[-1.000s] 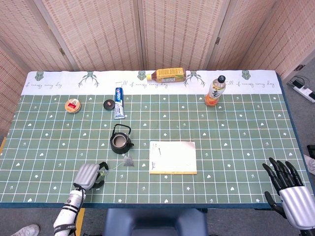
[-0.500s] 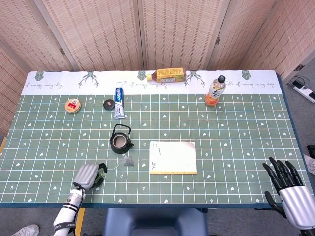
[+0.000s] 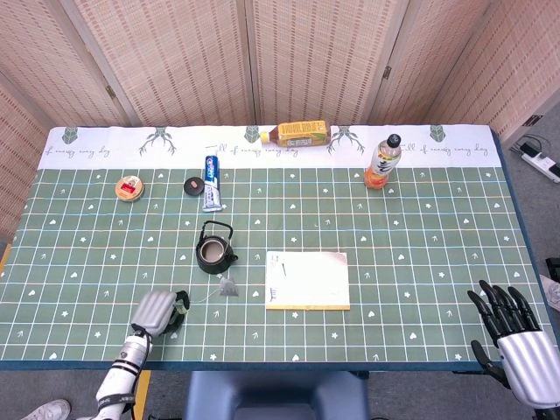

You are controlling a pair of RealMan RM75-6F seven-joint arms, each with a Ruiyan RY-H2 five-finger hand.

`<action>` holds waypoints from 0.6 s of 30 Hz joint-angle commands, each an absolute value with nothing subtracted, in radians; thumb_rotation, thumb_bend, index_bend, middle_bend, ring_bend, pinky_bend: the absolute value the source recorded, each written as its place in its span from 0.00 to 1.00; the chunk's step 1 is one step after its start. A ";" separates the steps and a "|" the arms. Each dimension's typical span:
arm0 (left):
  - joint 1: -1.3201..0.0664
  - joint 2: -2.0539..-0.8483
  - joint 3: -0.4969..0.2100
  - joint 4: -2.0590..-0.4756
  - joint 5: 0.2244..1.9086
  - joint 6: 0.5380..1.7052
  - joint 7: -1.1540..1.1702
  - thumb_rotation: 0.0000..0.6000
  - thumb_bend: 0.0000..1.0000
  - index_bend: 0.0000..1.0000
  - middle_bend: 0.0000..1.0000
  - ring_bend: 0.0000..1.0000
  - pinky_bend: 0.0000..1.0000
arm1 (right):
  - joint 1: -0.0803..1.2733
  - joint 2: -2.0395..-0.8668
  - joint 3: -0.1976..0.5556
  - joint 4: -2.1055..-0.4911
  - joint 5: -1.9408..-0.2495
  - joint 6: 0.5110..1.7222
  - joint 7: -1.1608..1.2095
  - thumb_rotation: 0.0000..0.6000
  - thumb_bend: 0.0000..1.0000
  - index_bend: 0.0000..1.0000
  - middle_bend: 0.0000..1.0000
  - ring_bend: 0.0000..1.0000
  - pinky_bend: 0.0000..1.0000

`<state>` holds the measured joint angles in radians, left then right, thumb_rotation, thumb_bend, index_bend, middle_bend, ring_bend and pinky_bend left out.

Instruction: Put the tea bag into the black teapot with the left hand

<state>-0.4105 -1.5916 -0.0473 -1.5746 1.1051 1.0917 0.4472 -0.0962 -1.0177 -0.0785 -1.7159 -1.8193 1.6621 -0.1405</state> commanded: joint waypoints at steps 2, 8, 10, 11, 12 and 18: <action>-0.412 -1.592 -0.043 -1.557 1.114 1.089 0.435 1.00 0.34 0.49 1.00 1.00 1.00 | -0.096 -1.019 -0.078 -1.716 -1.817 1.660 -0.143 1.00 0.42 0.00 0.00 0.00 0.00; -0.412 -1.589 -0.037 -1.532 1.142 1.091 0.404 1.00 0.37 0.53 1.00 1.00 1.00 | -0.094 -1.020 -0.076 -1.718 -1.813 1.655 -0.146 1.00 0.42 0.00 0.00 0.00 0.00; -0.412 -1.589 -0.036 -1.527 1.155 1.095 0.391 1.00 0.38 0.54 1.00 1.00 1.00 | -0.094 -1.020 -0.076 -1.718 -1.812 1.653 -0.147 1.00 0.42 0.00 0.00 0.00 0.00; -0.411 -1.589 -0.035 -1.525 1.162 1.097 0.387 1.00 0.38 0.55 1.00 1.00 1.00 | -0.093 -1.020 -0.076 -1.719 -1.812 1.653 -0.148 1.00 0.42 0.00 0.00 0.00 0.00; -0.411 -1.590 -0.035 -1.522 1.171 1.102 0.381 1.00 0.38 0.55 1.00 1.00 1.00 | -0.093 -1.021 -0.076 -1.719 -1.812 1.653 -0.148 1.00 0.42 0.00 0.00 0.00 0.00; -0.407 -1.592 -0.031 -1.507 1.204 1.115 0.355 1.00 0.39 0.57 1.00 1.00 1.00 | -0.093 -1.021 -0.077 -1.718 -1.812 1.653 -0.149 1.00 0.42 0.00 0.00 0.00 0.00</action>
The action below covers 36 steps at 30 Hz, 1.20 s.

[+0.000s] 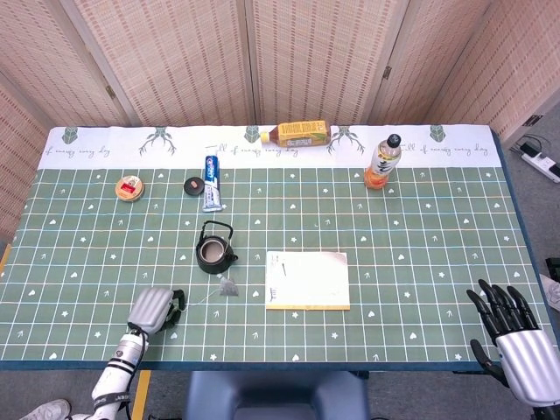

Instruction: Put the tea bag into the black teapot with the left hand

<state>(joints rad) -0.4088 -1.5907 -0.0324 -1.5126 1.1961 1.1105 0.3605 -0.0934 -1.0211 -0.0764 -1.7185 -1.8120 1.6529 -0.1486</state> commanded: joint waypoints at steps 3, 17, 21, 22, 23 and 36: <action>-0.406 -1.594 -0.030 -1.499 1.214 1.120 0.350 1.00 0.40 0.58 1.00 1.00 1.00 | -0.093 -1.021 -0.076 -1.718 -1.812 1.654 -0.148 1.00 0.42 0.00 0.00 0.00 0.00; -0.396 -1.584 -0.046 -1.497 1.290 1.186 0.295 1.00 0.44 0.62 1.00 1.00 1.00 | -0.092 -1.023 -0.076 -1.718 -1.811 1.650 -0.151 1.00 0.42 0.00 0.00 0.00 0.00; -0.393 -1.583 -0.052 -1.495 1.313 1.206 0.279 1.00 0.46 0.64 1.00 1.00 1.00 | -0.092 -1.023 -0.076 -1.719 -1.810 1.650 -0.151 1.00 0.42 0.00 0.00 0.00 0.00; -0.393 -1.582 -0.055 -1.496 1.320 1.213 0.272 1.00 0.46 0.64 1.00 1.00 1.00 | -0.091 -1.023 -0.076 -1.719 -1.809 1.649 -0.151 1.00 0.42 0.00 0.00 0.00 0.00; -0.393 -1.581 -0.058 -1.498 1.324 1.217 0.268 1.00 0.46 0.64 1.00 1.00 1.00 | -0.091 -1.023 -0.075 -1.719 -1.809 1.649 -0.150 1.00 0.42 0.00 0.00 0.00 0.00; -0.408 -1.559 -0.095 -1.561 1.380 1.267 0.295 1.00 0.49 0.66 1.00 1.00 1.00 | -0.089 -1.022 -0.076 -1.719 -1.809 1.646 -0.146 1.00 0.42 0.00 0.00 0.00 0.00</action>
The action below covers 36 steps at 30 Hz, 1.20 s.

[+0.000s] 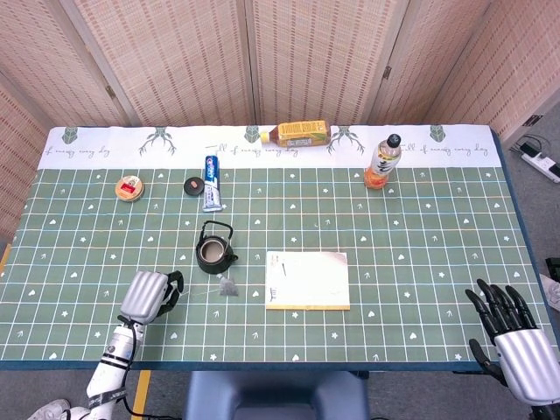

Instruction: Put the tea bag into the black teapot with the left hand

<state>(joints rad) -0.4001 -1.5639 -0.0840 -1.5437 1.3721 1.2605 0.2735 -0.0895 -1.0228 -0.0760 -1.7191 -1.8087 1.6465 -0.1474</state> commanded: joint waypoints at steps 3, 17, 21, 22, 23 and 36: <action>-0.425 -1.555 -0.115 -1.594 1.384 1.273 0.347 1.00 0.49 0.66 1.00 1.00 1.00 | -0.089 -1.019 -0.077 -1.719 -1.810 1.647 -0.140 1.00 0.42 0.00 0.00 0.00 0.00; -0.531 -1.611 -0.207 -1.685 1.310 1.241 0.638 1.00 0.49 0.66 1.00 1.00 1.00 | -0.106 -1.003 -0.102 -1.708 -1.865 1.692 -0.103 1.00 0.42 0.00 0.00 0.00 0.00; -0.568 -1.635 -0.239 -1.677 1.267 1.225 0.700 1.00 0.49 0.66 1.00 1.00 1.00 | -0.111 -0.996 -0.107 -1.700 -1.876 1.709 -0.079 1.00 0.42 0.00 0.00 0.00 0.00; -0.580 -1.641 -0.251 -1.675 1.257 1.224 0.713 1.00 0.49 0.66 1.00 1.00 1.00 | -0.112 -0.994 -0.107 -1.698 -1.877 1.712 -0.072 1.00 0.42 0.00 0.00 0.00 0.00; -0.589 -1.644 -0.260 -1.674 1.253 1.224 0.725 1.00 0.49 0.66 1.00 1.00 1.00 | -0.111 -0.992 -0.106 -1.697 -1.876 1.712 -0.067 1.00 0.42 0.00 0.00 0.00 0.00; -0.696 -1.613 -0.381 -1.739 1.189 1.253 0.867 1.00 0.49 0.66 1.00 1.00 1.00 | -0.097 -0.981 -0.096 -1.701 -1.839 1.683 -0.041 1.00 0.42 0.00 0.00 0.00 0.00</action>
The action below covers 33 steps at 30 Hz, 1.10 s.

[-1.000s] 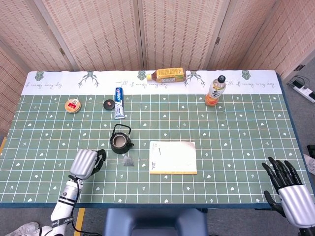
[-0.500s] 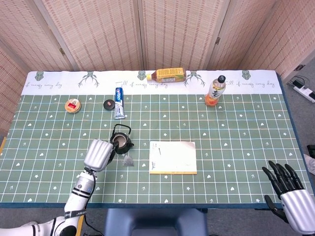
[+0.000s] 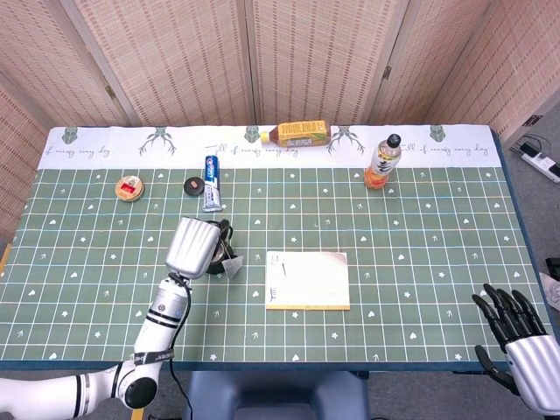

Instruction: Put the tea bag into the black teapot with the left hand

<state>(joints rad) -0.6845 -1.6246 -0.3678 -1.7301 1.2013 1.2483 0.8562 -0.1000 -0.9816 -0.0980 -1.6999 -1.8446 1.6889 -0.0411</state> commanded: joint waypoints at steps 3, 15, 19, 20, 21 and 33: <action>-0.713 -1.595 -0.398 -1.750 1.172 1.255 0.877 1.00 0.49 0.66 1.00 1.00 1.00 | -0.091 -0.979 -0.091 -1.706 -1.820 1.668 -0.037 1.00 0.42 0.00 0.00 0.00 0.00; -0.759 -1.560 -0.400 -1.681 1.102 1.219 0.818 1.00 0.49 0.66 1.00 1.00 1.00 | -0.089 -0.973 -0.074 -1.711 -1.777 1.662 -0.022 1.00 0.42 0.00 0.00 0.00 0.00; -0.761 -1.543 -0.389 -1.646 1.092 1.209 0.779 1.00 0.49 0.66 1.00 1.00 1.00 | -0.088 -0.975 -0.072 -1.715 -1.767 1.655 -0.030 1.00 0.42 0.00 0.00 0.00 0.00; -0.762 -1.539 -0.388 -1.641 1.091 1.209 0.773 1.00 0.49 0.66 1.00 1.00 1.00 | -0.088 -0.976 -0.071 -1.715 -1.765 1.655 -0.033 1.00 0.42 0.00 0.00 0.00 0.00; -0.764 -1.534 -0.389 -1.635 1.087 1.208 0.763 1.00 0.49 0.66 1.00 1.00 1.00 | -0.088 -0.977 -0.070 -1.716 -1.761 1.653 -0.036 1.00 0.42 0.00 0.00 0.00 0.00; -0.744 -1.495 -0.341 -1.603 1.076 1.199 0.656 1.00 0.49 0.66 1.00 1.00 1.00 | -0.082 -0.982 -0.061 -1.722 -1.738 1.634 -0.051 1.00 0.42 0.00 0.00 0.00 0.00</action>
<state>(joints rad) -0.7507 -1.4984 -0.3513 -1.6094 1.0720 1.1977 0.6697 -0.0818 -0.9816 -0.0600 -1.7222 -1.7365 1.6346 -0.0501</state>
